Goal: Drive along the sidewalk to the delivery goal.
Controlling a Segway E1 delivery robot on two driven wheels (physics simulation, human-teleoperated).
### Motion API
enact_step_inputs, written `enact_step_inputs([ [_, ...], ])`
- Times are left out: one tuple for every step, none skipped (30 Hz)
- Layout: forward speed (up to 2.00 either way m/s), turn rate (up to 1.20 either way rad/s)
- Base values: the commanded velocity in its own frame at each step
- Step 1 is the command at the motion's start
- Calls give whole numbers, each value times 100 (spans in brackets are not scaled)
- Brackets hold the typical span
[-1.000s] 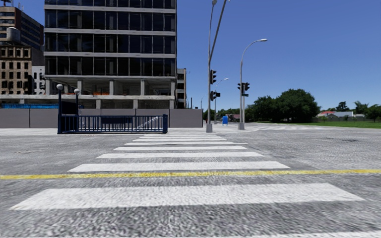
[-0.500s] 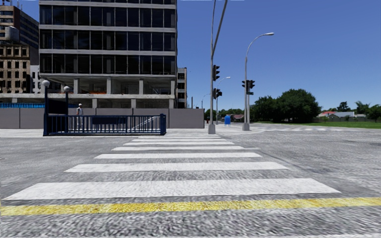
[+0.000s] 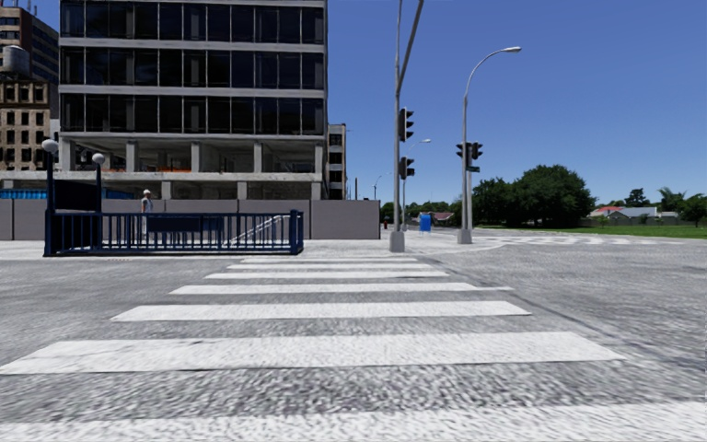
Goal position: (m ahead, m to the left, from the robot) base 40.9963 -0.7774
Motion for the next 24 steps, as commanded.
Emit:
enact_step_inputs([
  [156, 0],
  [143, 0],
  [137, 0],
  [137, 0],
  [136, 0],
  [135, 0],
  [135, 0],
  [135, 0],
  [135, 0],
  [135, 0],
  [135, 0],
  [135, 0],
  [135, 0],
  [135, 0],
  [135, 0],
  [135, 0],
  [135, 0],
  [135, 0],
  [135, 0],
  [135, 0],
  [135, 0],
  [135, 0],
  [135, 0],
  [135, 0],
])
